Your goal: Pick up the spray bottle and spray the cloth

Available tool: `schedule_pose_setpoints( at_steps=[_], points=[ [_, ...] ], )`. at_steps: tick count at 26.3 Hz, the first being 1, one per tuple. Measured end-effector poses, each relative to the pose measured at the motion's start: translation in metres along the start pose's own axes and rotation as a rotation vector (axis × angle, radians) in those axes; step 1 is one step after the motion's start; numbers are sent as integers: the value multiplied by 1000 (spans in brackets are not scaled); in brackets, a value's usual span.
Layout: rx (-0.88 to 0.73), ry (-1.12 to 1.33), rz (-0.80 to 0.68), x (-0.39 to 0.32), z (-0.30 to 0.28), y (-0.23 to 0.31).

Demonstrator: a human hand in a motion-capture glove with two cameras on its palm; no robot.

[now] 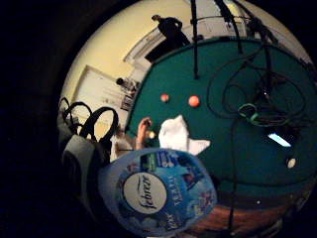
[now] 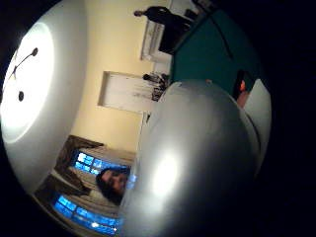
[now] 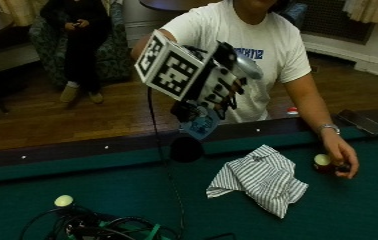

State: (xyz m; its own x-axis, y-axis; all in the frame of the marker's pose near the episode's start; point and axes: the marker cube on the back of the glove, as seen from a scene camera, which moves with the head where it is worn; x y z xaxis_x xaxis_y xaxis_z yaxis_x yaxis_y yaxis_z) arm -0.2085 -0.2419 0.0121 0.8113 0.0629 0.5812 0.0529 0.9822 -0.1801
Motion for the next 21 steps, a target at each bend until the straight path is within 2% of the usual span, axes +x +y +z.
schedule_pose_setpoints(
  at_steps=[3,8,15,21],
  points=[
    [-177,145,94,5,42,-6],
    [-377,335,267,33,101,-1],
    [-560,482,523,90,157,12],
    [-685,653,594,134,191,30]
  ],
)
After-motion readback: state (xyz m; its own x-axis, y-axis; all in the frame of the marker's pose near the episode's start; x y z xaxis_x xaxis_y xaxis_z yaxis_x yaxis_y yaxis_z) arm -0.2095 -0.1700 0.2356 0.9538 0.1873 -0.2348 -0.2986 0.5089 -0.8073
